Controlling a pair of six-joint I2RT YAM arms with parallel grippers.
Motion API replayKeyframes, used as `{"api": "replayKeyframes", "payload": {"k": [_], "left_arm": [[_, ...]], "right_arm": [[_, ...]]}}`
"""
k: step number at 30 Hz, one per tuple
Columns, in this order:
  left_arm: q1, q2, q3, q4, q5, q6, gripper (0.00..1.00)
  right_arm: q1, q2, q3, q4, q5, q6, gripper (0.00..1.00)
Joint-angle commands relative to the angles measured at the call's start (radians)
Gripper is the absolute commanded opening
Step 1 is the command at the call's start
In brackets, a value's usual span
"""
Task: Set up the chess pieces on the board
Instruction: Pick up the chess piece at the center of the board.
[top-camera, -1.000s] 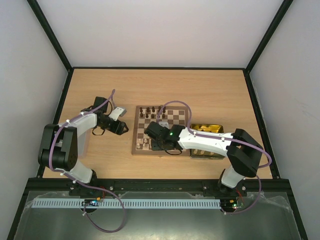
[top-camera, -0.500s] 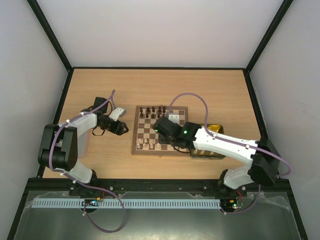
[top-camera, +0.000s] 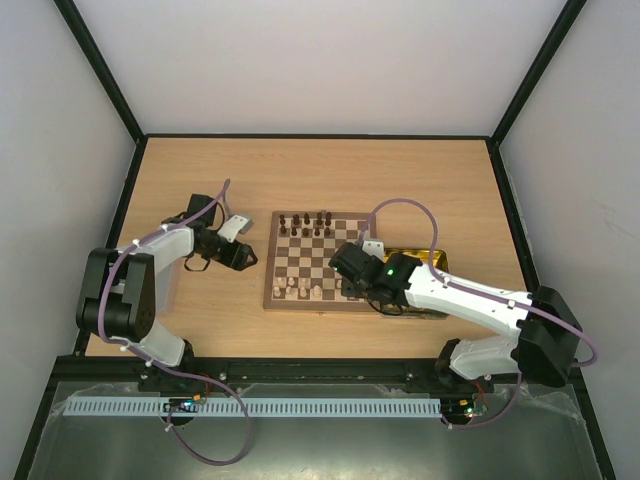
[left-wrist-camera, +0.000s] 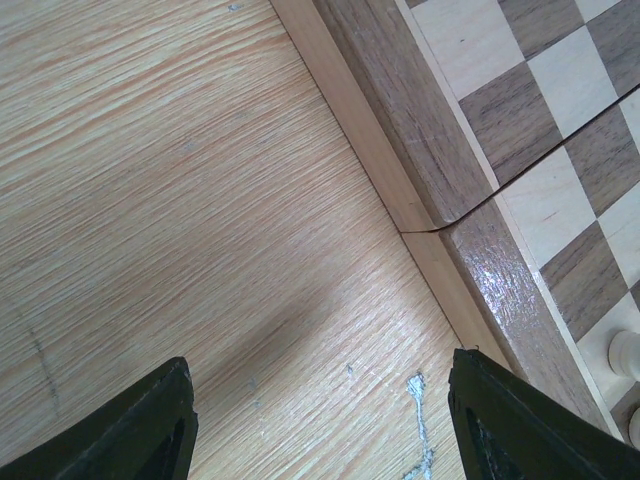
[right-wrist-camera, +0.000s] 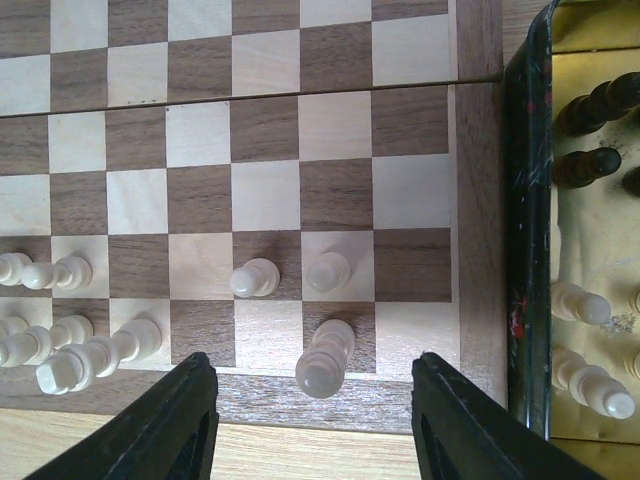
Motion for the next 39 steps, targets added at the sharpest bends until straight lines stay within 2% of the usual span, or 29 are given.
{"api": "replayKeyframes", "payload": {"k": [1, 39], "left_arm": [[0.005, 0.001, -0.004, -0.007, 0.014, 0.005, 0.70], [0.011, 0.008, -0.009, 0.000, 0.009, 0.004, 0.70]], "right_arm": [[-0.009, 0.003, 0.000, -0.008, 0.010, -0.003, 0.51], [-0.038, 0.071, -0.081, 0.116, -0.063, -0.031, 0.28]]}}
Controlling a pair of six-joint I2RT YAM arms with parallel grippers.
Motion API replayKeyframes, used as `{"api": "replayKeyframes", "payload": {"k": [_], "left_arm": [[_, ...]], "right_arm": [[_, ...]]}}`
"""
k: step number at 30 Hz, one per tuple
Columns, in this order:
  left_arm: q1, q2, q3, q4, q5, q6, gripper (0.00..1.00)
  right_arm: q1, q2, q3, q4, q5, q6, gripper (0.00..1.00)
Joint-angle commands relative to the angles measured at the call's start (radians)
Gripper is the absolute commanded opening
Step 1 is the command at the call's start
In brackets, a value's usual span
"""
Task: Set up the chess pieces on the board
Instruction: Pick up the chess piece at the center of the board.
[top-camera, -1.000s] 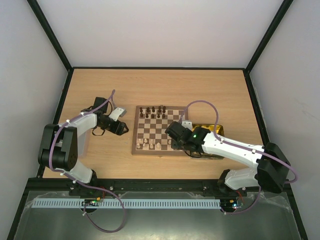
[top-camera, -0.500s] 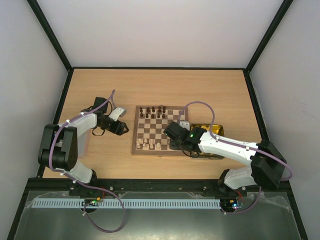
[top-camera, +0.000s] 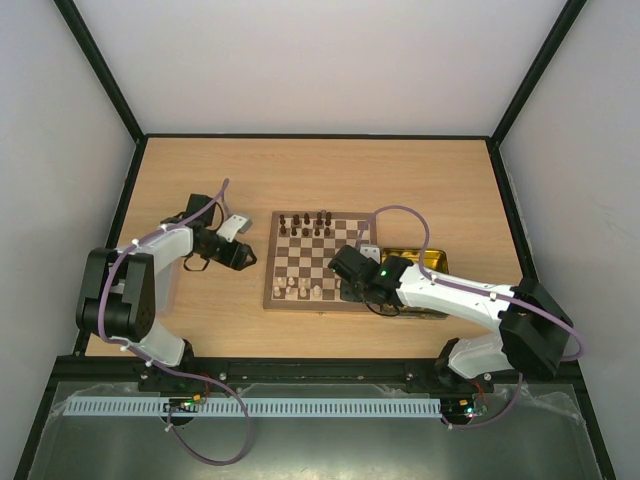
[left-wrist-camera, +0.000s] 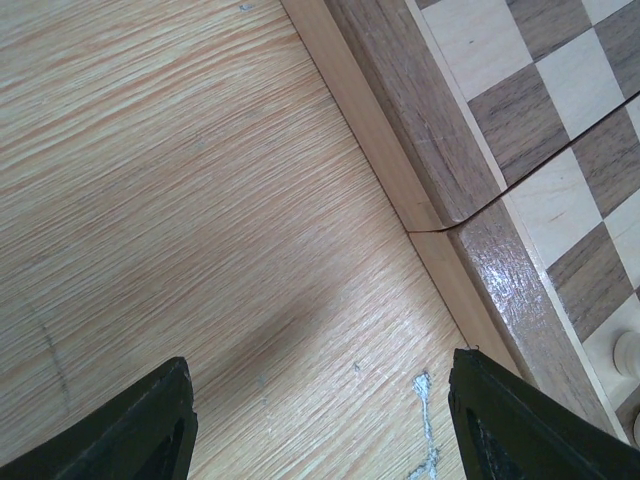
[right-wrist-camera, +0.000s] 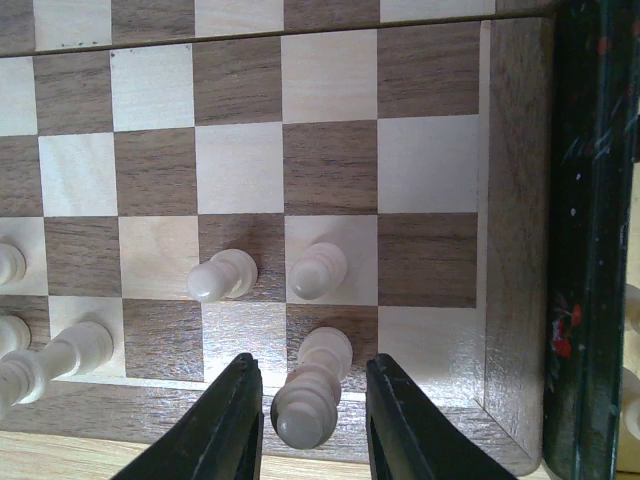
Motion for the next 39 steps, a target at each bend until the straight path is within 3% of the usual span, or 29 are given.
{"api": "replayKeyframes", "payload": {"k": [1, 39], "left_arm": [[0.006, 0.007, -0.010, 0.001, 0.009, 0.004, 0.70], [0.011, 0.013, -0.007, 0.001, 0.014, 0.004, 0.70]], "right_arm": [[-0.005, 0.007, -0.014, 0.019, 0.005, -0.002, 0.27], [-0.003, -0.003, 0.062, -0.008, -0.037, -0.003, 0.16]]}}
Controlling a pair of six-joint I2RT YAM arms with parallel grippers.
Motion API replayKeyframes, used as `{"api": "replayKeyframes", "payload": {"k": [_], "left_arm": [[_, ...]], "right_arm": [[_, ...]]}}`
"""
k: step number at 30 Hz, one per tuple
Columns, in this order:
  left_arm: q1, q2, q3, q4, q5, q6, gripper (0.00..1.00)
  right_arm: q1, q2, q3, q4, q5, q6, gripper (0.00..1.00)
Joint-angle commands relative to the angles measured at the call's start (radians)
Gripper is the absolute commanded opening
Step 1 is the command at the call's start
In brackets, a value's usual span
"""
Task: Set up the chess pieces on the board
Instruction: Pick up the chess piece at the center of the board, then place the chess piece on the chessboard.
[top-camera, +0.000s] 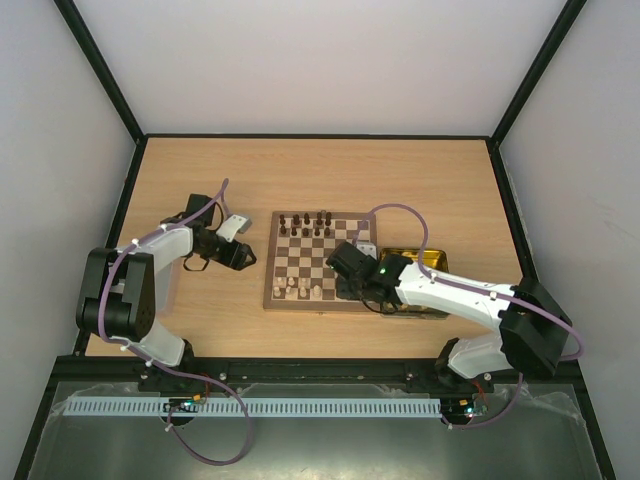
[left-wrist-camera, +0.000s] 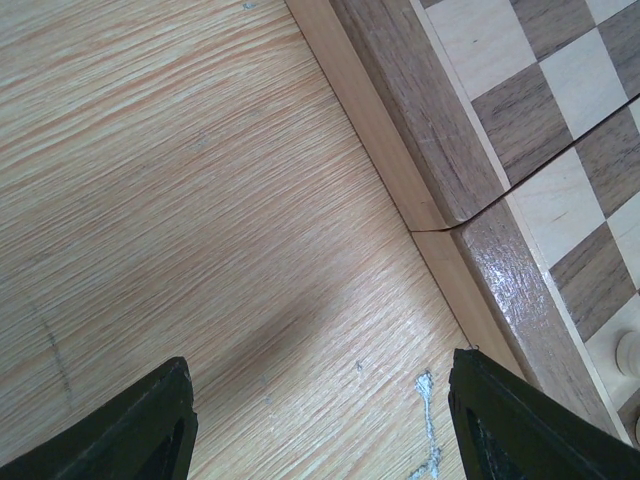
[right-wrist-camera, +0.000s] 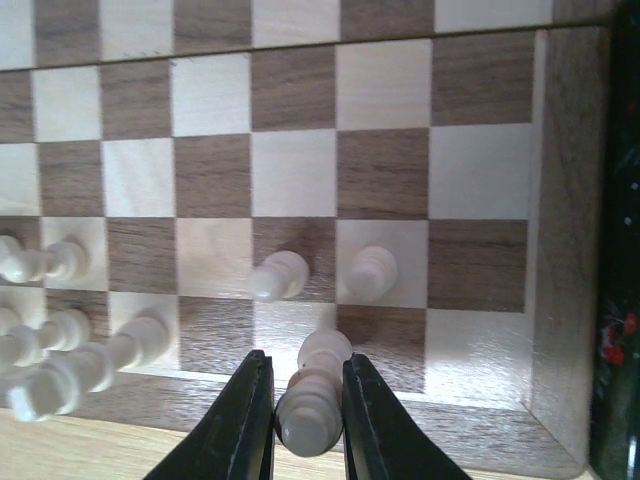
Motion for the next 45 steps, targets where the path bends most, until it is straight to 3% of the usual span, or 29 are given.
{"api": "replayKeyframes", "payload": {"k": [1, 45], "left_arm": [[0.005, 0.011, -0.008, 0.000, 0.014, 0.004, 0.70], [0.016, 0.009, -0.013, 0.000, 0.025, 0.012, 0.70]], "right_arm": [[-0.001, -0.007, 0.052, -0.024, -0.011, -0.004, 0.16], [0.069, 0.142, 0.138, 0.036, -0.023, -0.006, 0.16]]}}
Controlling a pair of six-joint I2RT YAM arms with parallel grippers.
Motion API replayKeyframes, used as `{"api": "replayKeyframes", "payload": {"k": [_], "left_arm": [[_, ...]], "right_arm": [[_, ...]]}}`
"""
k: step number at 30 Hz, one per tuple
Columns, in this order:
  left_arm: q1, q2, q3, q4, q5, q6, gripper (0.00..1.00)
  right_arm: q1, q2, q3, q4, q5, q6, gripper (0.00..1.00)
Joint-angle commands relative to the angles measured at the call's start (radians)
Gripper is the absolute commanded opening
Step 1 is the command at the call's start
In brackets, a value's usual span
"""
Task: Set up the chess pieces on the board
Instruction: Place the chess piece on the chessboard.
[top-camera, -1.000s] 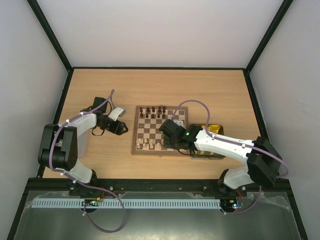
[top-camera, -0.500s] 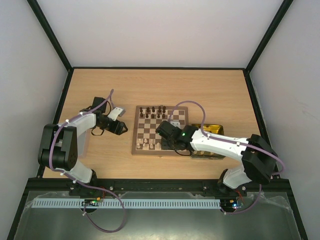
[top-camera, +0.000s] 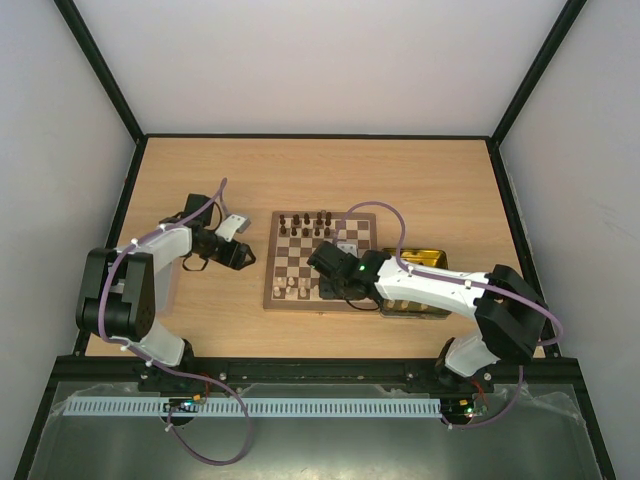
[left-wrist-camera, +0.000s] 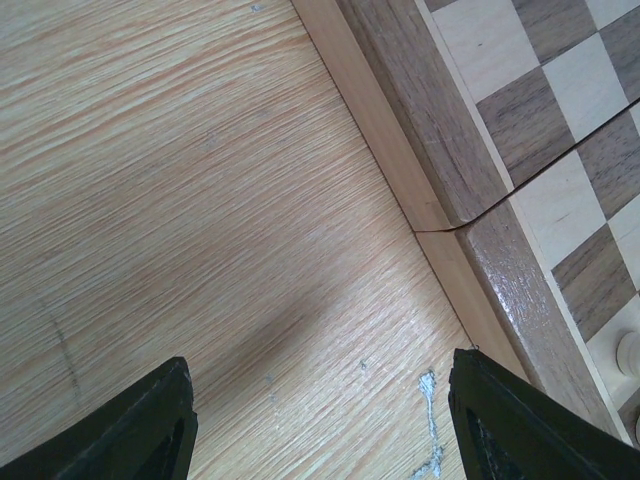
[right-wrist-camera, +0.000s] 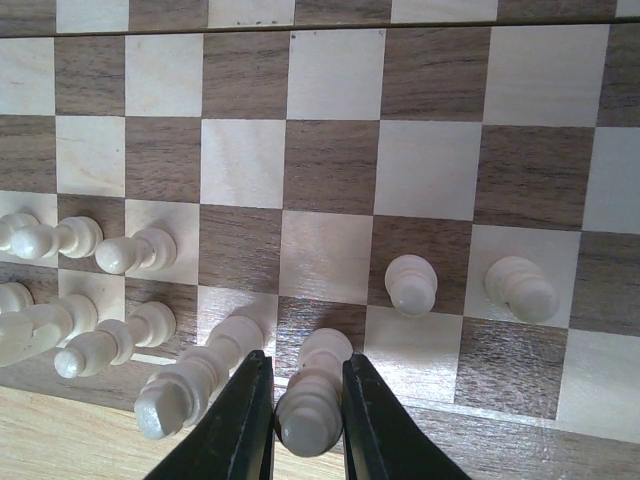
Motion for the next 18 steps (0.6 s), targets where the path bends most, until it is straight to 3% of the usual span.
{"api": "replayKeyframes", "payload": {"k": [1, 15, 18], "left_arm": [[0.007, 0.011, -0.012, 0.000, 0.020, 0.011, 0.70], [0.008, 0.007, -0.012, -0.002, 0.021, 0.011, 0.70], [0.008, 0.007, -0.011, -0.001, 0.023, 0.011, 0.70]], "right_arm": [[0.010, 0.007, 0.023, 0.008, 0.010, -0.006, 0.16], [0.014, 0.017, 0.027, 0.011, 0.012, -0.006, 0.17], [0.015, 0.015, 0.027, 0.010, 0.011, -0.004, 0.21]]}}
